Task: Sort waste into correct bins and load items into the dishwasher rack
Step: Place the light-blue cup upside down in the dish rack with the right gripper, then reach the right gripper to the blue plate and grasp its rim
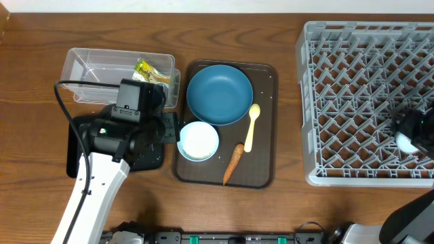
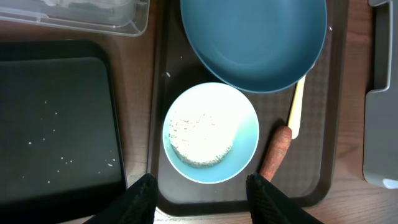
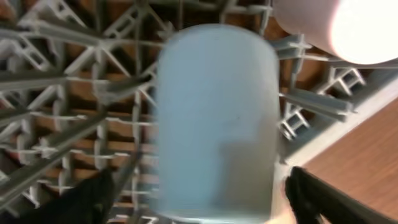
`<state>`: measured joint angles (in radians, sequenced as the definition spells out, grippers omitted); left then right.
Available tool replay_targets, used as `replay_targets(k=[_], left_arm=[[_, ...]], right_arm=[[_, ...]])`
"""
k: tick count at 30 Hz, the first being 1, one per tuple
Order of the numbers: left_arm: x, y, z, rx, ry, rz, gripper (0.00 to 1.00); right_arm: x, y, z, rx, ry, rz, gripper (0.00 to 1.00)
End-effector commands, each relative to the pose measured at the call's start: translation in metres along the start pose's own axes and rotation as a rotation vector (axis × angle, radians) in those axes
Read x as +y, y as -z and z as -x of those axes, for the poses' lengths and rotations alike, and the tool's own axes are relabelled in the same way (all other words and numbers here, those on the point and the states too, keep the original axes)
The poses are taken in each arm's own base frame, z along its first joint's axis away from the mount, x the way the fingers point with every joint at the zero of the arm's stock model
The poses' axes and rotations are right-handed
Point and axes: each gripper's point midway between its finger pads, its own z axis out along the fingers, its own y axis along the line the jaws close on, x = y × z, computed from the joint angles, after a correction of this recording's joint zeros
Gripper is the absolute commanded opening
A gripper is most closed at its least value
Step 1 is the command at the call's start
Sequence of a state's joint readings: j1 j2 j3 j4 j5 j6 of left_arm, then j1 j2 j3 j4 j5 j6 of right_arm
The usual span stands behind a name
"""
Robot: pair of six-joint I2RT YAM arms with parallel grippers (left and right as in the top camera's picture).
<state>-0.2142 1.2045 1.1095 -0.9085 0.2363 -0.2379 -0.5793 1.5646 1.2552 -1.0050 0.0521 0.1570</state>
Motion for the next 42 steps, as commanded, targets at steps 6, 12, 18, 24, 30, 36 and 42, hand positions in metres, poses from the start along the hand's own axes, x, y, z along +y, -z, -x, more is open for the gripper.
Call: replay_targets(k=[6,12,18,24,30,36,42], left_arm=[[-0.001,0.004,0.003,-0.012,-0.011,0.003,0.49],[-0.001,0.004,0.003,-0.012,-0.011,0.003,0.49],[-0.001,0.004,0.003,-0.012,-0.011,0.003,0.54],[0.001,0.004,0.004,-0.015,-0.011,0.014,0.54],[0.002,0.004,0.004,-0.016,-0.011,0.017,0.55],[0.003,0.004,0.001,-0.007,-0.009,0.020,0.55],[0.003,0.004,0.000,-0.002,-0.008,0.021,0.61]], right_arm=[[0.018,0.016,0.013,-0.035,-0.006,0.110,0.99],[0.047,0.050,0.020,-0.086,0.044,0.282,0.98],[0.109,0.089,-0.002,-0.102,0.254,0.586,0.98],[0.175,0.108,-0.046,-0.070,0.556,0.720,0.99],[0.240,0.125,-0.085,-0.119,0.813,0.779,0.99],[0.309,0.133,-0.111,-0.254,0.932,0.752,0.99],[0.362,0.102,-0.133,-0.288,0.944,0.683,0.94]])
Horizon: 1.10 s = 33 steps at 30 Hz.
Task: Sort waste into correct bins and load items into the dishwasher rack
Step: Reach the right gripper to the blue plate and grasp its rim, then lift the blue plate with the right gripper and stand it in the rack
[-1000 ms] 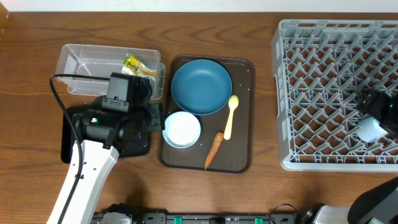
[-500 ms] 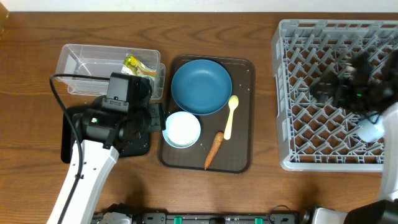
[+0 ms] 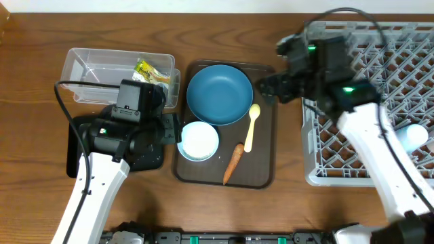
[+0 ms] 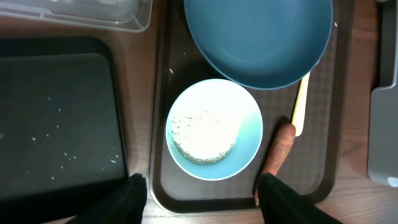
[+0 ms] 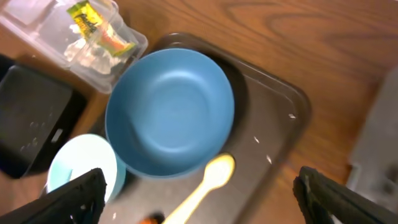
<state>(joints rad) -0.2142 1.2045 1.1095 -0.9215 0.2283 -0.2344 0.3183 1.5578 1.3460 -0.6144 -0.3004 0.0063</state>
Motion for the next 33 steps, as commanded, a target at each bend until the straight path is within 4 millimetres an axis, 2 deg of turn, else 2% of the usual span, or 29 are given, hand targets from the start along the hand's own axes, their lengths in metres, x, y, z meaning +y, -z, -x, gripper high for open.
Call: replay_targets(k=[1,6,8,10,12,17,19,23,27,28,33], left_arm=[[0.001,0.004,0.003,-0.012,-0.007,0.010,0.61],[0.001,0.004,0.003,-0.012,-0.007,0.010,0.61],[0.001,0.004,0.003,-0.012,-0.007,0.010,0.61],[0.001,0.004,0.003,-0.012,-0.007,0.010,0.61],[0.001,0.004,0.003,-0.012,-0.007,0.010,0.61],[0.001,0.004,0.003,-0.012,-0.007,0.009,0.61],[0.001,0.004,0.003,-0.012,-0.007,0.010,0.61],[0.001,0.004,0.003,-0.012,-0.007,0.010,0.61],[0.001,0.004,0.003,-0.012,-0.007,0.010,0.62],[0.001,0.004,0.003,-0.012,-0.007,0.010,0.62],[0.001,0.004,0.003,-0.012,-0.007,0.010,0.61]], right_arm=[[-0.013,-0.036,-0.012,0.057,-0.058,-0.128,0.94],[-0.034,-0.086,-0.029,0.090,-0.140,-0.256,0.91],[-0.037,-0.105,-0.035,0.096,-0.178,-0.252,0.88],[-0.039,-0.120,-0.043,0.110,-0.204,-0.243,0.80],[-0.042,-0.133,-0.055,0.139,-0.233,-0.252,0.72],[-0.047,-0.158,-0.082,0.203,-0.298,-0.260,0.64],[-0.046,-0.163,-0.088,0.219,-0.301,-0.249,0.59],[-0.047,-0.166,-0.087,0.212,-0.300,-0.251,0.25],[-0.050,-0.166,-0.079,0.180,-0.300,-0.252,0.05],[-0.052,-0.165,-0.077,0.174,-0.302,-0.252,0.01],[-0.061,-0.151,-0.055,0.128,-0.311,-0.260,0.01]])
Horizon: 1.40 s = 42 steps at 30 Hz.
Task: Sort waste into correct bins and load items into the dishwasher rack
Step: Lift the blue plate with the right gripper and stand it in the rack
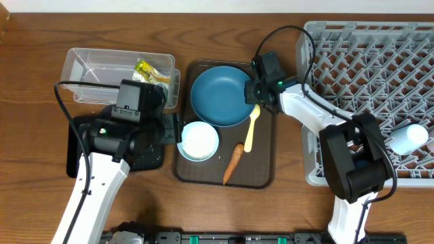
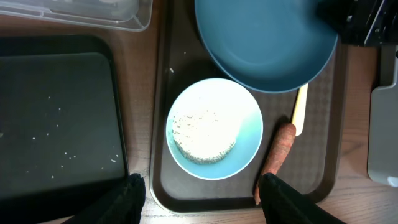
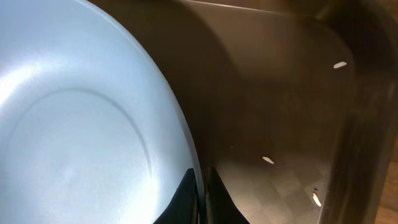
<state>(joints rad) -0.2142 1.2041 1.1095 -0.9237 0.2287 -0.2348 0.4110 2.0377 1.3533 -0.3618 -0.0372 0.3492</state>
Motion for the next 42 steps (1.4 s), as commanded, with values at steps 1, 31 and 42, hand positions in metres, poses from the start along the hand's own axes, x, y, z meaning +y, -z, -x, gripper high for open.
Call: replay_targets(k=[1,31,42], left_arm=[[0.001,0.003,0.003,-0.014,-0.008,0.009,0.61],[0.001,0.003,0.003,-0.014,-0.007,0.009,0.61],[0.001,0.003,0.003,-0.014,-0.007,0.009,0.61]], right_arm=[[-0.007,0.025,0.034,-0.081,-0.011,-0.001,0.01],[-0.319,0.400,0.142,-0.448,0.265,-1.233,0.01],[-0.412,0.378,0.119,-0.267,0.196,-1.394,0.01]])
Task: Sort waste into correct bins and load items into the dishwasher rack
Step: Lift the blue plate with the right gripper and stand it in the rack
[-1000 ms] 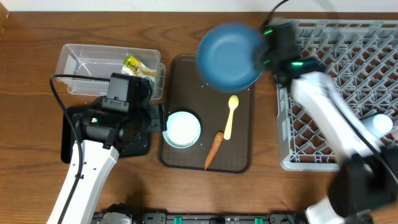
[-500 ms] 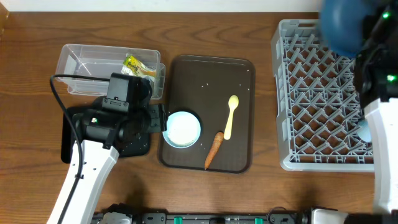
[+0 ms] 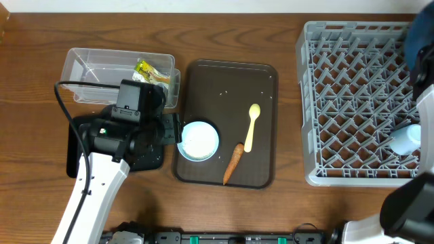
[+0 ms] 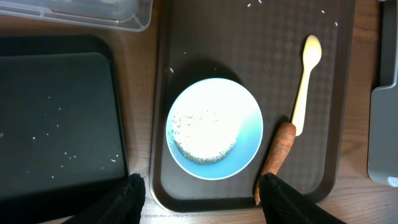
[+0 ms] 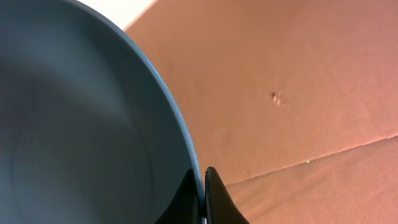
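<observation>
My right gripper (image 5: 202, 186) is shut on the rim of the big blue plate (image 5: 81, 124), held on edge. In the overhead view the blue plate (image 3: 414, 34) shows at the far right, over the back right corner of the grey dish rack (image 3: 352, 102). On the brown tray (image 3: 261, 81) lie a light-blue bowl of rice (image 4: 214, 129), a cream spoon (image 4: 306, 84) and a carrot (image 4: 277, 158). My left gripper (image 4: 202, 208) hangs open above the tray's near edge, by the bowl.
A clear bin (image 3: 102, 68) holding wrappers (image 3: 150, 70) stands left of the tray. A black bin (image 4: 56, 118) with crumbs sits under my left arm. A pale cup (image 3: 407, 139) lies in the rack at its right side.
The blue plate has left the tray. My right gripper, still shut on its rim, has moved from the tray to the far right over the rack. The left arm has not moved.
First my right gripper was in the rack, open around a pale cup. Then it was open over the tray by the blue plate, the cup left in the rack. It then pinched the plate's rim and now holds it over the rack.
</observation>
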`<state>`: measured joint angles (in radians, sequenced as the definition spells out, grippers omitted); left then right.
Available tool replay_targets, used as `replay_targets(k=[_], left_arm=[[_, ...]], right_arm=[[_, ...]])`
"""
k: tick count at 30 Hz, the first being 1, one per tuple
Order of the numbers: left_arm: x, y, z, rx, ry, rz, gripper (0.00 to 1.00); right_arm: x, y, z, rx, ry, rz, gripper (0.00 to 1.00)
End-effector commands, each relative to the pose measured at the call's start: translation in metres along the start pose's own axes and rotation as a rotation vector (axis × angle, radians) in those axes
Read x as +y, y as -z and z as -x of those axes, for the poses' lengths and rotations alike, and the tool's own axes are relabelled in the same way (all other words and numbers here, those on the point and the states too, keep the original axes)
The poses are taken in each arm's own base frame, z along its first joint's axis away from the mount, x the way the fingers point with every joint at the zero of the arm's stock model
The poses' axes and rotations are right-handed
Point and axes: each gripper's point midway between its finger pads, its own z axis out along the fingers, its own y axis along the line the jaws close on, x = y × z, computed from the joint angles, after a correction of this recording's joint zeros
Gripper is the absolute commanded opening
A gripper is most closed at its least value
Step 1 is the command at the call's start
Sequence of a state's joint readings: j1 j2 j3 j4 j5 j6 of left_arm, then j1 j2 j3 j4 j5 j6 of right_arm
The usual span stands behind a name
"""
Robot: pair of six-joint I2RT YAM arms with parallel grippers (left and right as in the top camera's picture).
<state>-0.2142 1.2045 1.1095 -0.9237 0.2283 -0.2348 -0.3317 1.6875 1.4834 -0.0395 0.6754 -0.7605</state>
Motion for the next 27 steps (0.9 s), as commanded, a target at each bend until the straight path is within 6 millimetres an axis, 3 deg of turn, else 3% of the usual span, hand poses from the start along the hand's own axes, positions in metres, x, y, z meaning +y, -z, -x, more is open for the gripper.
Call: replay_targets(k=[1,5,10,27], left_arm=[[0.001,0.004,0.003,-0.014,-0.008,0.009,0.61],[0.001,0.004,0.003,-0.014,-0.008,0.009,0.62],[0.001,0.004,0.003,-0.014,-0.008,0.009,0.62],[0.001,0.004,0.004,-0.014,-0.007,0.009,0.61]], right_arm=[[-0.005,-0.019,-0.022,0.072,0.054,-0.047,0.01],[0.003,-0.035,-0.036,0.111,0.098,-0.053,0.01],[-0.002,-0.050,-0.045,0.138,0.163,-0.108,0.01],[0.014,-0.071,-0.064,0.178,0.216,-0.105,0.01]])
